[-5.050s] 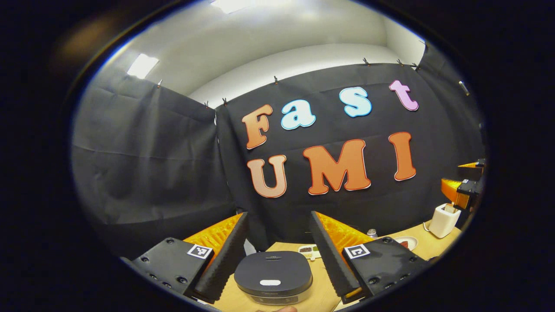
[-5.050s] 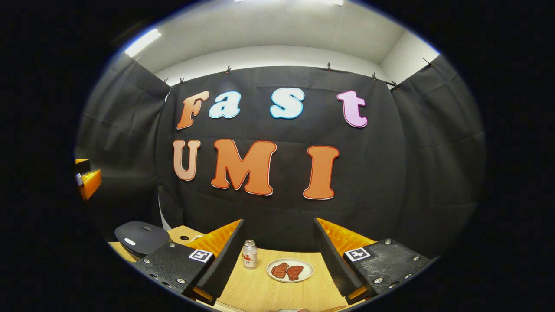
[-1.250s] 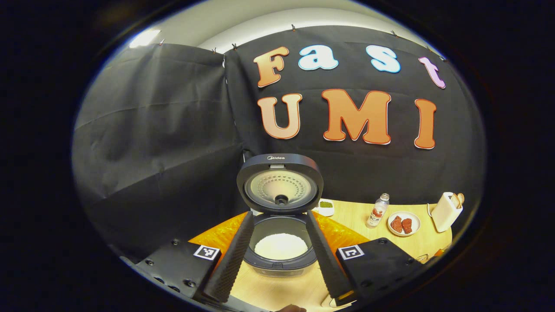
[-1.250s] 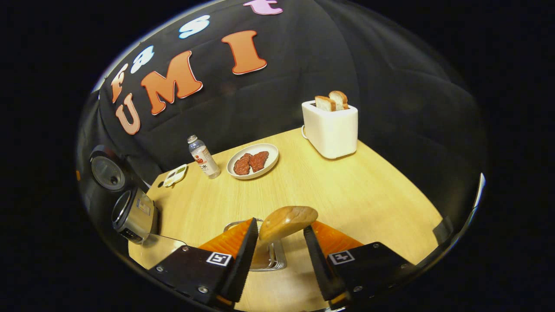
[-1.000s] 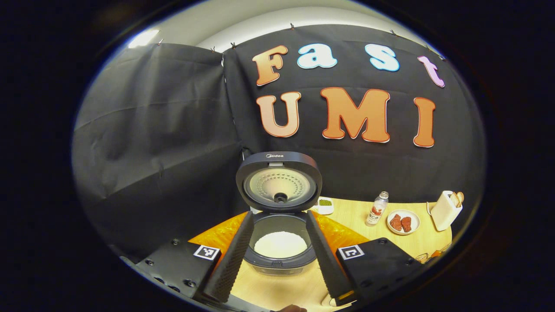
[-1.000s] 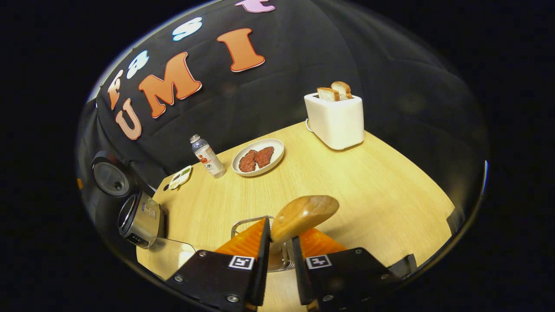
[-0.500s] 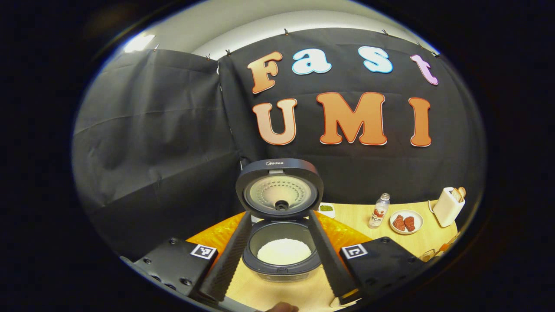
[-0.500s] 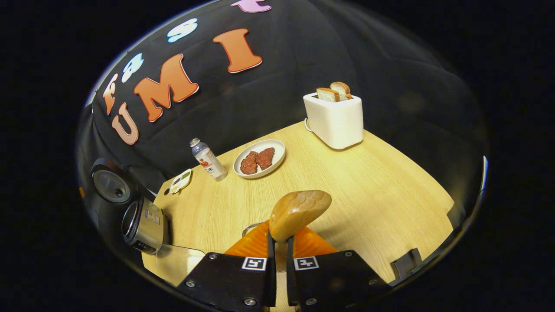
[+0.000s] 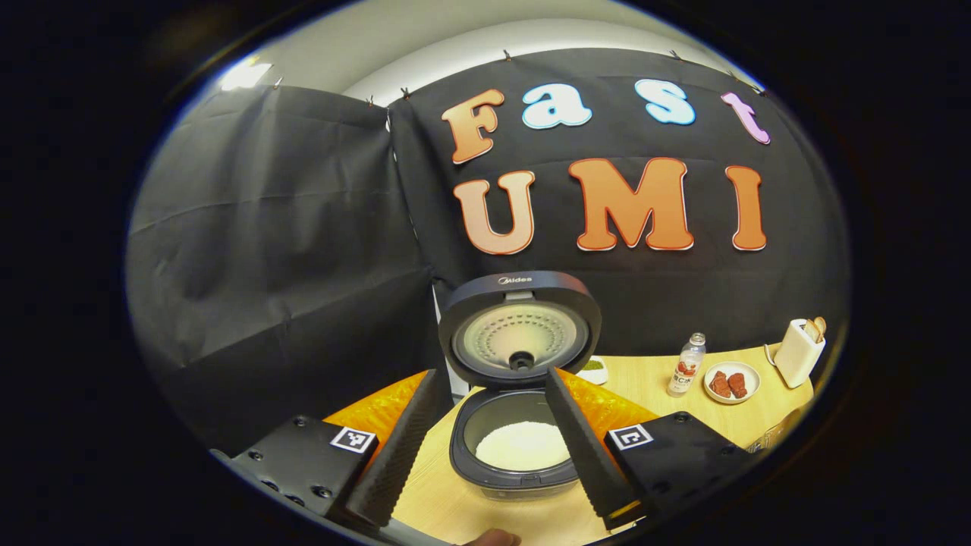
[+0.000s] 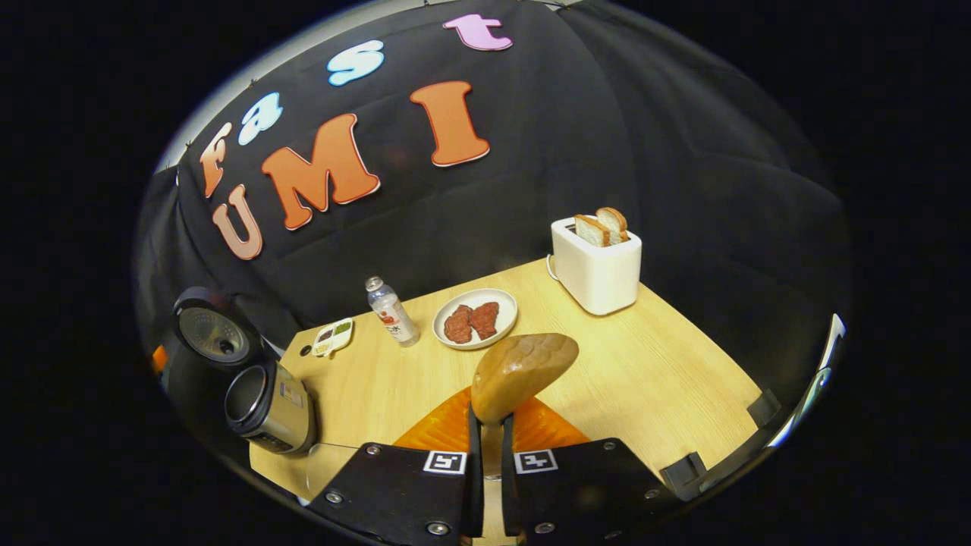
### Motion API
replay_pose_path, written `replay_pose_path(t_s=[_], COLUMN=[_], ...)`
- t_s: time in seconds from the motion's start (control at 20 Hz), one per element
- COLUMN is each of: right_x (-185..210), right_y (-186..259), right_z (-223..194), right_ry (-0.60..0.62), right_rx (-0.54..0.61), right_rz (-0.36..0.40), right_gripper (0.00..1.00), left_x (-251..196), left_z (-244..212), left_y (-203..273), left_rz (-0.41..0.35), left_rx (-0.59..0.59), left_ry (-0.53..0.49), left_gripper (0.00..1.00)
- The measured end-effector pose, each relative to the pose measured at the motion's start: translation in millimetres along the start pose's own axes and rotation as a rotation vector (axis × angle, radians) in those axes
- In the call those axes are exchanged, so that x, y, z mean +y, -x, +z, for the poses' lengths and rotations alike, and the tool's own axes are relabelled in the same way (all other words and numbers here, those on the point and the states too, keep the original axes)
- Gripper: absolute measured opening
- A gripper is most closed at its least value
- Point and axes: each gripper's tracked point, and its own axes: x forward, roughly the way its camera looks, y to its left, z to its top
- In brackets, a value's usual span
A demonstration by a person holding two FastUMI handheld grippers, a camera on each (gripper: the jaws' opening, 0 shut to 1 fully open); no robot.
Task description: Close the left gripper, press the button to open the rice cooker; take a wooden spoon from the chopstick holder with the right hand, scoop a spoonful of rice and pour it into the rice cooker, then put the wooden spoon back into the chopstick holder.
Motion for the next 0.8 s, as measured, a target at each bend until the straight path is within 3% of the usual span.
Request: replay_pose_path(t_s=[0.05,0.1,0.3,0.8], right_x=[14,28,73,108], right_y=[5,10,21,2], right_z=[2,3,-23,-107], right_ry=[-0.001,-0.003,0.070,0.521], right_rx=[-0.007,-0.015,0.001,-0.012], right_rz=[0.018,0.036,0.075,-0.058], right_gripper=[0.09,0.09,0.08,0.09], left_x=[1,5,10,14], left_z=[-1,-3,-9,-45], left_y=[-5,-9,-32,-69], left_rz=[-0.011,-0.019,-0.057,-0.160], left_rx=[0.002,0.006,0.027,0.091], left_ry=[0.007,0.014,0.055,0.025], left_gripper=[1.00,0.96,0.96,0.96])
